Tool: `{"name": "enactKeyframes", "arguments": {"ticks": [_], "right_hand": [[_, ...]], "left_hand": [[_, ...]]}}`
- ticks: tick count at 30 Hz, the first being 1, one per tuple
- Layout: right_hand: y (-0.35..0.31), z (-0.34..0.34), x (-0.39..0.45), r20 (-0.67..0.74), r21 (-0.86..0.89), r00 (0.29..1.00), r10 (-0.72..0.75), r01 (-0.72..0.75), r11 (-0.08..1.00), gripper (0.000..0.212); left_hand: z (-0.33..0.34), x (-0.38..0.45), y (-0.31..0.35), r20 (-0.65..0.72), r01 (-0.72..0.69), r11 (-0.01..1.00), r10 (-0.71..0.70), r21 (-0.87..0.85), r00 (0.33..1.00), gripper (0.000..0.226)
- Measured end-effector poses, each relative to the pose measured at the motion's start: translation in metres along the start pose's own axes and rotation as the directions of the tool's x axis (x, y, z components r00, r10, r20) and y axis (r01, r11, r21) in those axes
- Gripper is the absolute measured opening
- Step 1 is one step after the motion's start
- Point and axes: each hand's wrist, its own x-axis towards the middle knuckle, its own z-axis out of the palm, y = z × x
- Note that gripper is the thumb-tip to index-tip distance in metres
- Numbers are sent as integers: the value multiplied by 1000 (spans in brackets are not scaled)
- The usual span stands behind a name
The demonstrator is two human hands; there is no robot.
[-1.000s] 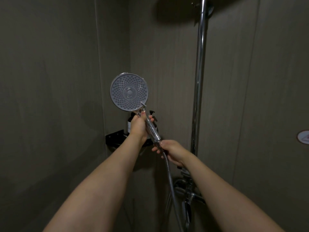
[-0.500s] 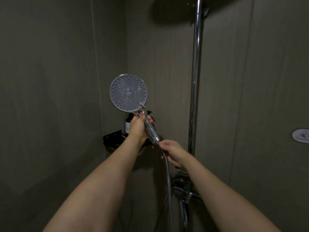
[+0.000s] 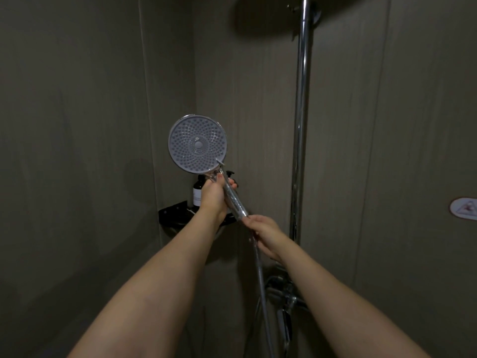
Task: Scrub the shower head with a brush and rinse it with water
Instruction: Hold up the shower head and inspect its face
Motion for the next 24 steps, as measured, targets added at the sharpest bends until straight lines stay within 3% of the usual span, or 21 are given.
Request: {"name": "enactKeyframes", "arguments": {"ticks": [9, 14, 16, 19, 24], "right_hand": [[6, -1, 5, -22, -194, 995, -93, 87, 977, 12], [5, 0, 4, 25, -369, 999, -45, 51, 928, 17], [4, 1, 4, 16, -368, 999, 31, -23, 929, 28], [5, -1, 2, 29, -180, 992, 123, -116, 977, 34], [2, -2, -4, 63, -273, 998, 26, -8, 962, 15]], "left_hand": [[1, 5, -5, -12, 14, 1000, -14, 11, 1000, 15], [1, 3, -7, 5, 27, 999, -27, 43, 1000, 16], [1, 2, -9, 3, 21, 998, -21, 52, 1000, 17], [-1, 2, -7, 1, 19, 999, -20, 40, 1000, 17], [0, -3, -1, -2, 17, 1000, -17, -13, 1000, 20]]}}
